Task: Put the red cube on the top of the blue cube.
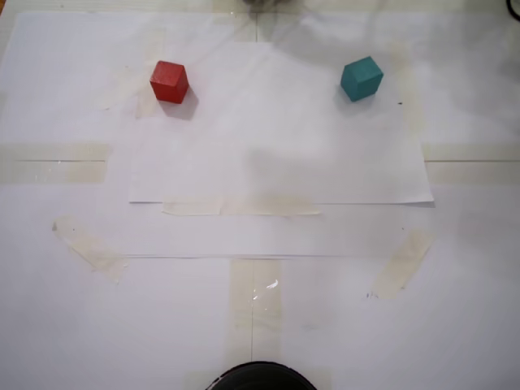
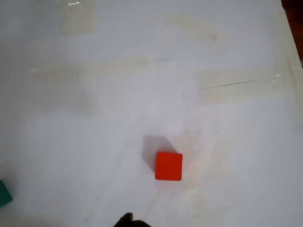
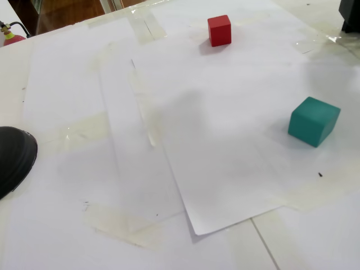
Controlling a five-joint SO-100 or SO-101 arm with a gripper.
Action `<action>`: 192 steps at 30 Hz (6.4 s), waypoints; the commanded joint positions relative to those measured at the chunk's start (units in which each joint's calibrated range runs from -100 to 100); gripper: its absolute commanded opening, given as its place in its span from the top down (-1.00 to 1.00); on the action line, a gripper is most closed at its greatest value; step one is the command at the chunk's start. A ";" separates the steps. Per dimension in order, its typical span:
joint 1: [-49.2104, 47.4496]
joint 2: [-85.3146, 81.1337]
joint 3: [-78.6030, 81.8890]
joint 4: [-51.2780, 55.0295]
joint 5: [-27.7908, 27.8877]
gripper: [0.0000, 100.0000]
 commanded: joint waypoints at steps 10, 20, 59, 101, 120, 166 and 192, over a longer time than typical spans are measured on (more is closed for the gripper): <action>1.47 7.67 -13.53 2.57 1.76 1.00; 2.53 10.16 -13.53 1.26 4.10 0.90; 0.19 14.88 9.62 -15.53 -0.73 0.43; 2.46 27.67 11.70 -25.89 0.29 0.41; 1.70 30.67 12.61 -27.11 -0.73 0.49; -6.70 6.38 3.44 -0.12 -0.98 0.74; -35.32 -0.14 0.45 4.52 -10.45 0.75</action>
